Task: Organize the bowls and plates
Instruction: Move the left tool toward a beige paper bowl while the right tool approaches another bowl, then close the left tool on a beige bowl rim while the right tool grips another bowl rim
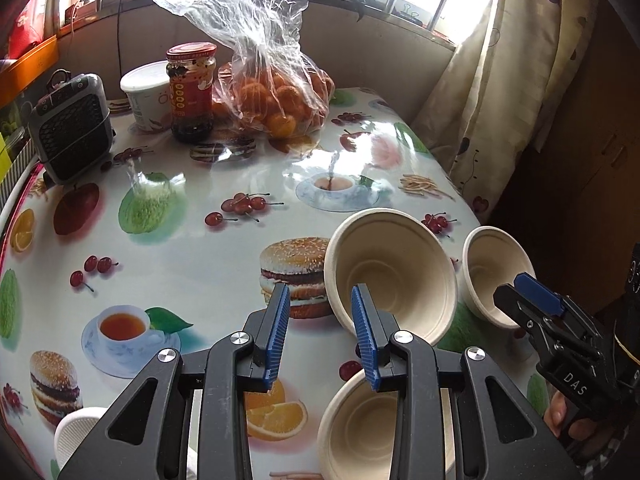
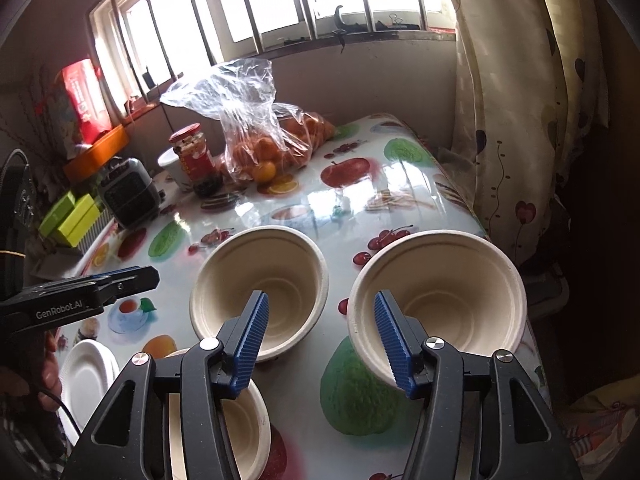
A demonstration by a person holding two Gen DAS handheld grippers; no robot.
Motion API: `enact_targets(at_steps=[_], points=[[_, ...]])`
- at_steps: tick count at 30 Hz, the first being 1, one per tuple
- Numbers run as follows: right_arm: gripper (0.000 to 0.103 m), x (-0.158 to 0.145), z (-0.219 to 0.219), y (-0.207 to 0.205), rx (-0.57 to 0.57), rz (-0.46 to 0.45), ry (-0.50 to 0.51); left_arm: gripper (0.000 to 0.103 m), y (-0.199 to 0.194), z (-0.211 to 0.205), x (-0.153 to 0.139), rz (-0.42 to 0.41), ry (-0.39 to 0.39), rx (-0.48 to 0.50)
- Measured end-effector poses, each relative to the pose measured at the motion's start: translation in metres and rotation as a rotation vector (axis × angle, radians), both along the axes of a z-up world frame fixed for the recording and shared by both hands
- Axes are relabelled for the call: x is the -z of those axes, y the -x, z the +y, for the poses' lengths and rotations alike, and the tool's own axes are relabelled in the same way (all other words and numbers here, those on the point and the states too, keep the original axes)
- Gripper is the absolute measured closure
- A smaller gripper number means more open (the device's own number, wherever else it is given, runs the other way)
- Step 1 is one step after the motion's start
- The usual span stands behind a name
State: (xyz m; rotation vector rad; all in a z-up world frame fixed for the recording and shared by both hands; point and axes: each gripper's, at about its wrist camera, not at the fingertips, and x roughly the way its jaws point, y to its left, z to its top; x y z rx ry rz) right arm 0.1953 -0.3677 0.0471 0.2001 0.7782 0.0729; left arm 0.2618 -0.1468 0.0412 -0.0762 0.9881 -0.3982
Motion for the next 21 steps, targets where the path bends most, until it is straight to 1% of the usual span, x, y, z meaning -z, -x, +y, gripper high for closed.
enact_targets(at_steps=[5, 9, 11, 15, 16, 18, 21], points=[[0.065, 0.012, 0.0, -0.008, -0.015, 0.024, -0.033, 0.07, -0.014, -0.002, 0.009, 0.019, -0.004, -0.003], [0.068, 0.019, 0.0, -0.015, -0.02, 0.036, -0.042, 0.07, -0.02, -0.004, 0.014, 0.031, -0.008, -0.002], [0.072, 0.02, 0.0, -0.018, -0.025, 0.034, -0.046, 0.07, -0.022, -0.005, 0.016, 0.037, -0.008, 0.0], [0.076, 0.021, 0.003, -0.023, -0.046, 0.036, -0.053, 0.073, -0.025, -0.005, 0.018, 0.04, -0.002, 0.001], [0.079, 0.022, 0.004, -0.023, -0.05, 0.04, -0.057, 0.075, -0.026, -0.005, 0.02, 0.045, 0.0, 0.002], [0.08, 0.023, 0.004, -0.025, -0.046, 0.046, -0.061, 0.078, -0.027, -0.006, 0.023, 0.058, 0.008, 0.006], [0.08, 0.026, 0.003, -0.026, -0.042, 0.054, -0.062, 0.078, -0.029, -0.007, 0.026, 0.07, 0.013, 0.008]])
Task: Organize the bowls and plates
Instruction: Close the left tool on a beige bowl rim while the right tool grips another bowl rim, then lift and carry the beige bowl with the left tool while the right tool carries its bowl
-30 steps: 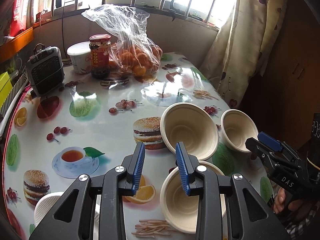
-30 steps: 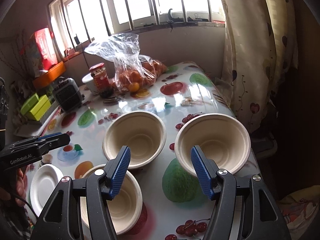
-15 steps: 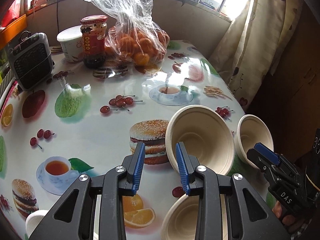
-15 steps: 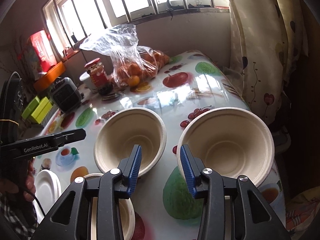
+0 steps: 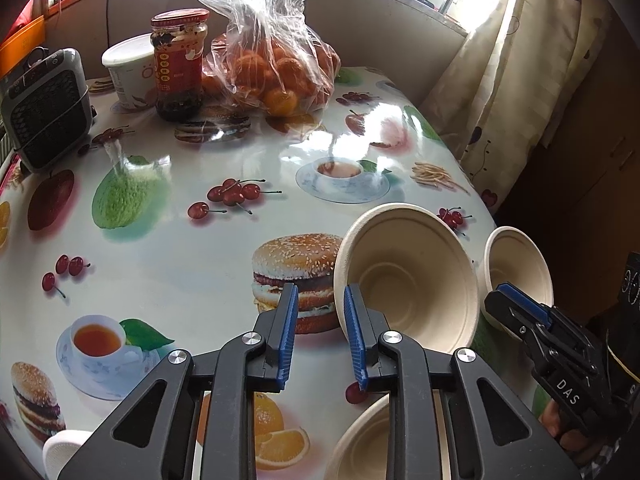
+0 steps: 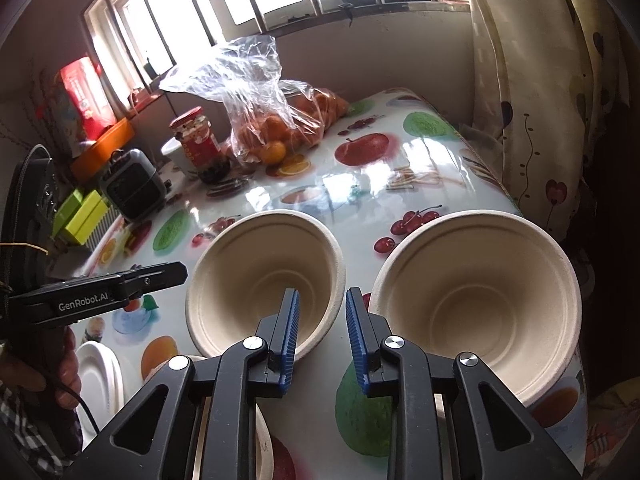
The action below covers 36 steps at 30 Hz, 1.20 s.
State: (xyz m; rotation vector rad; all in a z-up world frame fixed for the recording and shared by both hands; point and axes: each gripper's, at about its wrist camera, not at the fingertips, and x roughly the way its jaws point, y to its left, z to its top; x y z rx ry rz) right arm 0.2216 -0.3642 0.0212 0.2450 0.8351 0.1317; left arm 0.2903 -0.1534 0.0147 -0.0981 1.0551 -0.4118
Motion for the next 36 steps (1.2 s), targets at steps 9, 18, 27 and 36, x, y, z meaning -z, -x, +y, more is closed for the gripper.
enact_targets(at_steps=[9, 18, 27, 36], points=[[0.08, 0.008, 0.001, -0.006, -0.008, 0.026, -0.023, 0.078, -0.005, 0.0, 0.006, 0.031, 0.014, 0.001], [0.087, 0.01, -0.001, -0.007, -0.007, 0.034, -0.042, 0.078, -0.006, 0.002, 0.01, 0.055, 0.034, -0.005], [0.092, 0.013, -0.002, -0.008, -0.004, 0.039, -0.061, 0.078, -0.006, 0.002, 0.011, 0.063, 0.048, -0.002], [0.093, 0.013, -0.002, -0.009, -0.003, 0.038, -0.06, 0.082, -0.006, -0.001, 0.012, 0.063, 0.053, 0.01]])
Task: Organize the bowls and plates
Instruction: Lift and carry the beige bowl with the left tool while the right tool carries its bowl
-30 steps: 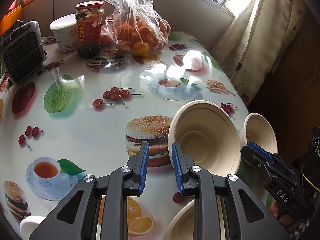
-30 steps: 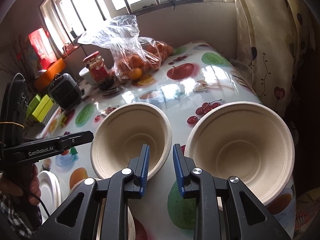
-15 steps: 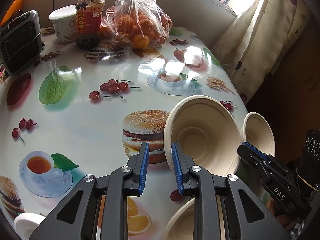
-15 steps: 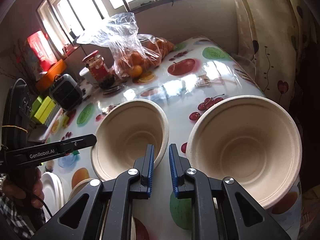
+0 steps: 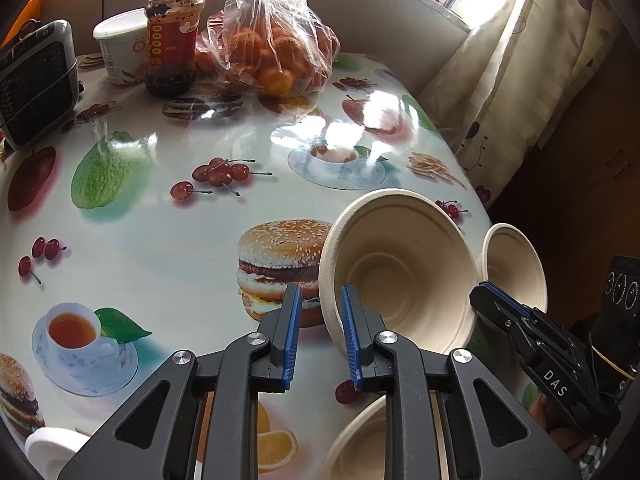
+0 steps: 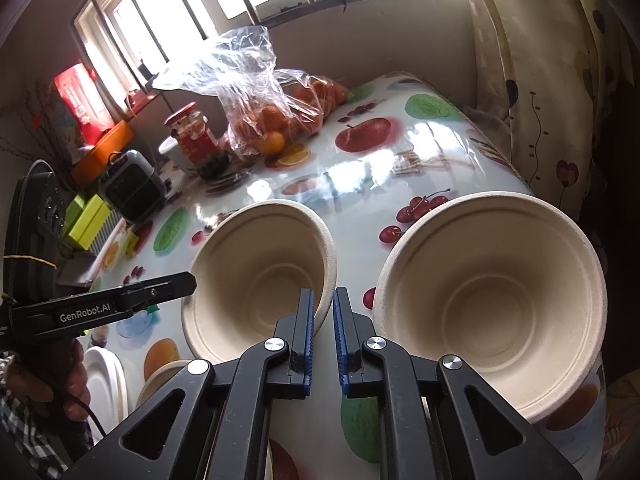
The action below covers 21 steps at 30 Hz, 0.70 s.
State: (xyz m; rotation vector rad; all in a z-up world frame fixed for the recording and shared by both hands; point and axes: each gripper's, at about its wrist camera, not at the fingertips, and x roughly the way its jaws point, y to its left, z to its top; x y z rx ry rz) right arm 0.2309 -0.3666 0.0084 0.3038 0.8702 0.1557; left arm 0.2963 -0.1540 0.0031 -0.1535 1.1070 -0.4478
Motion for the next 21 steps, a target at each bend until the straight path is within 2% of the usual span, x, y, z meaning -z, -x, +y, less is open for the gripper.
enact_targets(at_steps=[21], points=[[0.093, 0.0002, -0.0025, -0.005, 0.01, 0.002, -0.005, 0.095, 0.0002, -0.0031, 0.0024, 0.005, 0.012, 0.006]])
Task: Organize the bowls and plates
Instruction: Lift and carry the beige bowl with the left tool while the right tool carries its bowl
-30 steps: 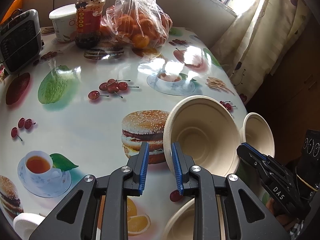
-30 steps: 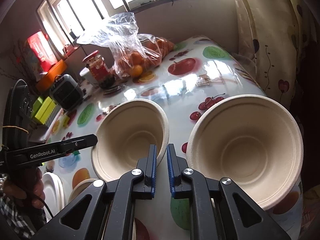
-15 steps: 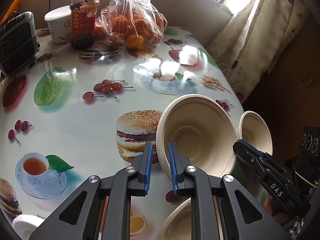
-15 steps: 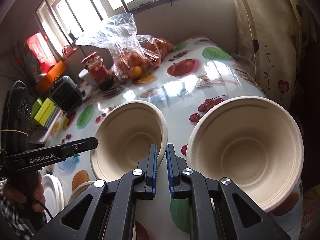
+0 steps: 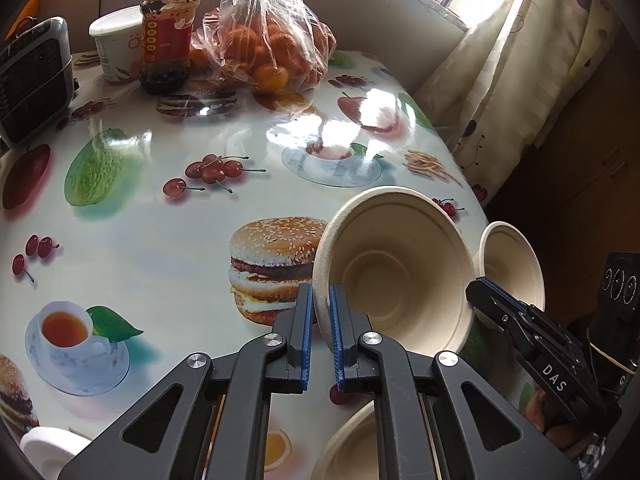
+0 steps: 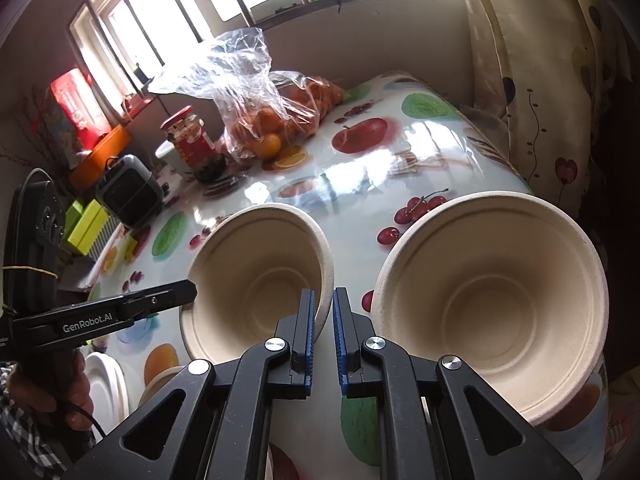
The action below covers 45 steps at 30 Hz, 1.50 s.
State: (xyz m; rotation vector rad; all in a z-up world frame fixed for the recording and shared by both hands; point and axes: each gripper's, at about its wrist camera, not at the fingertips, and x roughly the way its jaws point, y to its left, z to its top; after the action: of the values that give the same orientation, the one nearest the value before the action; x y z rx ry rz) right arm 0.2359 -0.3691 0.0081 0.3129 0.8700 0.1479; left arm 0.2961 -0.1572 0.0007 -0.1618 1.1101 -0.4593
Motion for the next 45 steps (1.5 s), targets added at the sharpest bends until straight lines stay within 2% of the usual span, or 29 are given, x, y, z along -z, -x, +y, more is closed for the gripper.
enact_targets(at_steps=[20, 28, 45], points=[[0.093, -0.003, -0.001, -0.007, 0.024, -0.008, -0.015, 0.095, -0.002, 0.002, -0.005, 0.003, 0.016, -0.019], [0.093, -0.008, 0.001, -0.004, 0.029, -0.021, -0.018, 0.095, 0.001, 0.0, -0.011, -0.015, 0.005, -0.018], [0.093, -0.024, 0.001, 0.011, 0.037, -0.059, -0.026, 0.095, 0.01, 0.004, -0.028, -0.046, 0.032, -0.017]])
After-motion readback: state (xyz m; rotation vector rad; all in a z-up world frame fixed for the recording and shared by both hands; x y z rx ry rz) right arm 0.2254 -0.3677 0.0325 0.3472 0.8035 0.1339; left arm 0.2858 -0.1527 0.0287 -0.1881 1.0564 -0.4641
